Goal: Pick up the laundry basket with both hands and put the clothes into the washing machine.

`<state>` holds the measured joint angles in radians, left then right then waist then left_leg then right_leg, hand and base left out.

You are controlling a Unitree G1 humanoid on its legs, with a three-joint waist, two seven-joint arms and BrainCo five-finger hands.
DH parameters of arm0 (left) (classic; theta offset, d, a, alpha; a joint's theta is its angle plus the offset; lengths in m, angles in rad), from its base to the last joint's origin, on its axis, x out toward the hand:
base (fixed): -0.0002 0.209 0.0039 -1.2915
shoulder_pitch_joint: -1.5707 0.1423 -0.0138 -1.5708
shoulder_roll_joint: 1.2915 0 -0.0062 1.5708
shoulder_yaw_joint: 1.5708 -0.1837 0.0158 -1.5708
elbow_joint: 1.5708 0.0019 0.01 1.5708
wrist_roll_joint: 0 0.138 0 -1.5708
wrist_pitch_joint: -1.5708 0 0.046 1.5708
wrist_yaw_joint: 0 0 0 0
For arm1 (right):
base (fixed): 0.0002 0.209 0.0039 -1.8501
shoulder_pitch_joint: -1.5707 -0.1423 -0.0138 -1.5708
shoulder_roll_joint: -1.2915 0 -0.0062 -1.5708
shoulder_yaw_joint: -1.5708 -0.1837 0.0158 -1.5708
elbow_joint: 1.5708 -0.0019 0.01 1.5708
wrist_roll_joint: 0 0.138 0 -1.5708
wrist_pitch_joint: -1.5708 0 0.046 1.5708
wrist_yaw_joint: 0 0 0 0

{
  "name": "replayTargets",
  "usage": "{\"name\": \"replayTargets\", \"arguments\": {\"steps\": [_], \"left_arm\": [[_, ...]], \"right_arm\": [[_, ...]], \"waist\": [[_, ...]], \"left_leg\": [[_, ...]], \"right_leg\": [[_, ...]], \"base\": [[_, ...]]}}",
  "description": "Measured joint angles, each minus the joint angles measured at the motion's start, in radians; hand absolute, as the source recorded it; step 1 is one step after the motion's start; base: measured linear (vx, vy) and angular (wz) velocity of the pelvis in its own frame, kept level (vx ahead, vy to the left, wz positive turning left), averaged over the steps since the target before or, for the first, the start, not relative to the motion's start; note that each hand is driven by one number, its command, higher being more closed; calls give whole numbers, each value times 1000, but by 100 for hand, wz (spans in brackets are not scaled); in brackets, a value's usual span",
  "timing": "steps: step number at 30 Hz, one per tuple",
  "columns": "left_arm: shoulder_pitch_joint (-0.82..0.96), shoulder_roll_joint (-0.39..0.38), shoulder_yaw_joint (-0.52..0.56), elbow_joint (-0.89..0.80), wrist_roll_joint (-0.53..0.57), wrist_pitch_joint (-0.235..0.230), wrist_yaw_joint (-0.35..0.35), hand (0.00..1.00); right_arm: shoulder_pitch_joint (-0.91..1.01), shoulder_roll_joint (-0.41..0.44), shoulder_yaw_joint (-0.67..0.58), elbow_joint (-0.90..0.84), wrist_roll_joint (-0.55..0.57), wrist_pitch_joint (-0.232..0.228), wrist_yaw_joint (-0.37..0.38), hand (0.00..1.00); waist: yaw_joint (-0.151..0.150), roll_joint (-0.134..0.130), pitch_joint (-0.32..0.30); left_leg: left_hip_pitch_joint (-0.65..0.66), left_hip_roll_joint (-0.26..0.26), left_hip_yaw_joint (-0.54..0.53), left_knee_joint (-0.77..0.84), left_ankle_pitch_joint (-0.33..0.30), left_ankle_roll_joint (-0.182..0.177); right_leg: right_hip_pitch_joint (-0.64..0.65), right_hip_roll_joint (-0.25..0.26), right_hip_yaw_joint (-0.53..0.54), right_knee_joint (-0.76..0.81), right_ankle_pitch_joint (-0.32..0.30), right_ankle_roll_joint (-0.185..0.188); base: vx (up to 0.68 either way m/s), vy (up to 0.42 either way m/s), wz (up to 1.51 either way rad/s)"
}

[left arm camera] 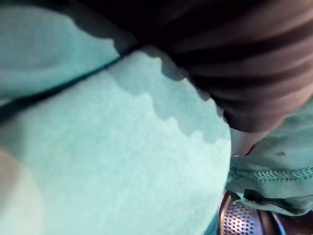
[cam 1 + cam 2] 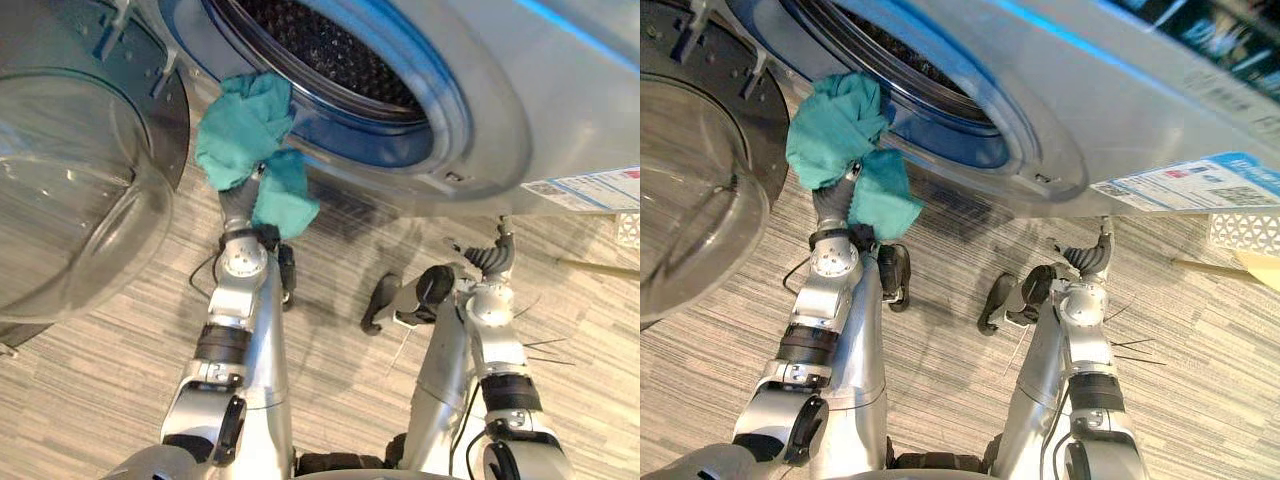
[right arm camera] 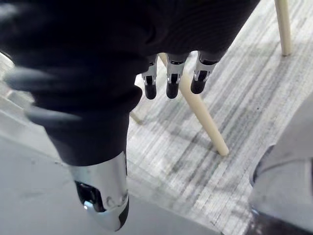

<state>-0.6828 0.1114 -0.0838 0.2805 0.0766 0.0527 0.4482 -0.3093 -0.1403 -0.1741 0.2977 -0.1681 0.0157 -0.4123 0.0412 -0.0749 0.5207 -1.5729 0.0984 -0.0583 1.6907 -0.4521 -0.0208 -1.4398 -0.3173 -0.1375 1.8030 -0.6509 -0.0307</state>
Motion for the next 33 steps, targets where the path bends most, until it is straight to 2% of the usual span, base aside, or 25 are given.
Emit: {"name": "replayTargets", "arguments": {"steps": [4, 8, 10, 11, 15, 18, 20, 29, 33], "left_arm": [[-176, -3, -121, -2, 41, 6, 11, 100], [-304, 7, -152, -1, 97, 6, 17, 100], [-374, 39, -159, 5, 143, 11, 42, 100], [-390, 48, -161, 8, 155, 15, 50, 0], [-524, 115, -155, 128, 242, 57, 86, 0], [-628, 118, -92, 268, 272, 100, 96, 0], [-676, 145, -49, 320, 272, 135, 58, 0], [-677, 167, -28, 399, 423, 163, -84, 0], [-671, 171, 29, 398, 435, 163, -122, 0]], "right_arm": [[0, 4, -1, 7, 0, -9, 2, 0], [-11, 16, 11, 7, 1, -17, 1, 0], [-15, 38, 16, 0, 2, -33, 1, 0], [-15, 43, 15, -4, 2, -36, 0, 0], [-16, 67, 17, -32, 2, -60, 1, 0], [-17, 78, 17, -41, 3, -80, 0, 0], [-17, 95, 18, -60, 18, -84, 1, 0], [-14, 95, 15, -65, 42, -106, 36, 0], [-12, 92, 13, -49, 41, -105, 62, 0]], "waist": [[-6, -20, 2], [-25, -35, 1], [-35, -59, 1], [-38, -62, 1], [-61, -69, 0], [-68, -71, 0], [-79, -77, -3], [-80, -78, -3], [-73, -78, -3]], "left_leg": [[-3, 1, -5, 3, 5, -7], [-12, 10, -5, 0, 8, -13], [-26, 29, -6, 1, 12, -10], [-30, 31, -6, 2, 13, -10], [-50, 43, -7, 12, 12, -9], [-57, 58, -6, 22, 7, -7], [-63, 69, 1, 23, 5, -7], [-66, 76, -2, 24, 4, -7], [-40, 75, -1, 11, 5, -9]], "right_leg": [[-2, 2, -2, 8, -4, -2], [-15, 10, -4, 1, 0, -10], [-34, 28, -5, -6, 8, -17], [-37, 31, -6, -7, 9, -18], [-57, 40, -7, -5, 12, -21], [-67, 51, -4, -2, 16, -20], [-85, 60, 5, -4, 23, -18], [-89, 69, 3, -4, 29, -23], [-65, 68, 1, -12, 29, -23]], "base": [[-18, -33, 3], [1, -28, -8], [24, -24, -21], [39, -17, -16], [44, -4, -7], [19, -2, -12], [6, -16, -17], [7, -6, -4], [16, -13, 2]]}}
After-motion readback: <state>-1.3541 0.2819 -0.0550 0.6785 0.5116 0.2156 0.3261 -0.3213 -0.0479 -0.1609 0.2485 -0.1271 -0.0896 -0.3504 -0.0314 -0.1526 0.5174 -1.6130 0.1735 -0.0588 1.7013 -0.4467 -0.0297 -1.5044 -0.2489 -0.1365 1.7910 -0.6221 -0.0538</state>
